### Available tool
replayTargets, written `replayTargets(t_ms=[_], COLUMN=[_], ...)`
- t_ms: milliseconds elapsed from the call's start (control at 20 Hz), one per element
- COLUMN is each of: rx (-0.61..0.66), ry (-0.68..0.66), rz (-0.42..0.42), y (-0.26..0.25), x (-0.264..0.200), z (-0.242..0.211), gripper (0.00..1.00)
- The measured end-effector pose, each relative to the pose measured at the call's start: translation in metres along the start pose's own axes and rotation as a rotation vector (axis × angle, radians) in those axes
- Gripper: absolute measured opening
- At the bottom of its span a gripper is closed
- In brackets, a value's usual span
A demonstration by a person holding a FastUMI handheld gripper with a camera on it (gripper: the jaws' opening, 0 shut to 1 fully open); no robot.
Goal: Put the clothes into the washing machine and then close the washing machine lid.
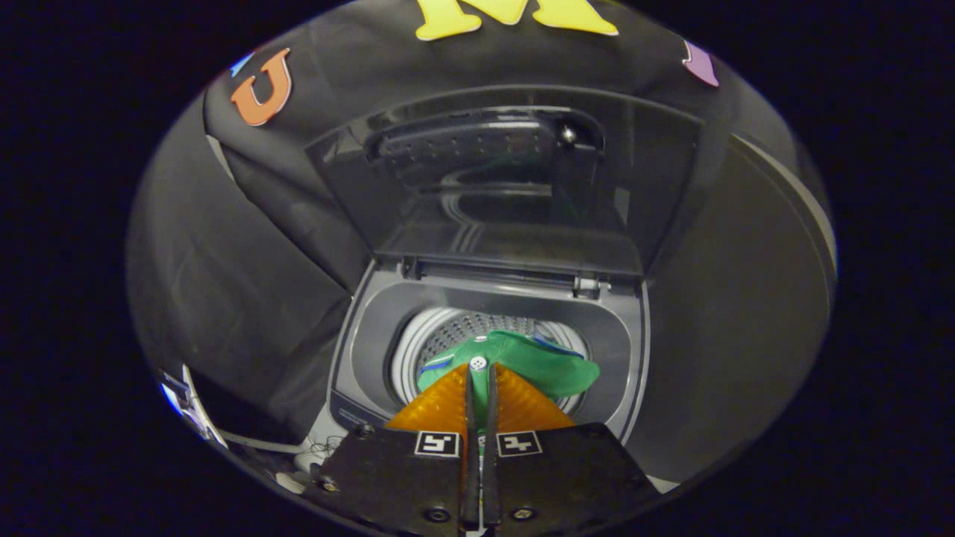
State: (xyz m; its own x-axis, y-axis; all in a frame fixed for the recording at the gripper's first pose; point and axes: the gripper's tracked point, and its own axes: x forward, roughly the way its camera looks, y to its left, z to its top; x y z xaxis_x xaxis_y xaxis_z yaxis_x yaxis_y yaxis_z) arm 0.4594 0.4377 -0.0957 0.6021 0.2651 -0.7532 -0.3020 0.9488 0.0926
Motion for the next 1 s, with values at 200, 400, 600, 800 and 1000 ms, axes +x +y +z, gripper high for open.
replayTargets(t_ms=[200,400,600,800,1000], rx=[0.017,0.037,0.005,-0.004,-0.027], ry=[0.017,0.009,-0.037,-0.063,-0.111], rz=[-0.029,-0.051,-0.065,-0.083,-0.1], y=[-0.001,-0.004,-0.006,-0.009,-0.011], x=[-0.001,-0.002,-0.008,-0.015,-0.028], z=[-0.001,0.002,0.011,0.018,0.034], gripper=[0.05,0.1,0.69,0.84,0.84])
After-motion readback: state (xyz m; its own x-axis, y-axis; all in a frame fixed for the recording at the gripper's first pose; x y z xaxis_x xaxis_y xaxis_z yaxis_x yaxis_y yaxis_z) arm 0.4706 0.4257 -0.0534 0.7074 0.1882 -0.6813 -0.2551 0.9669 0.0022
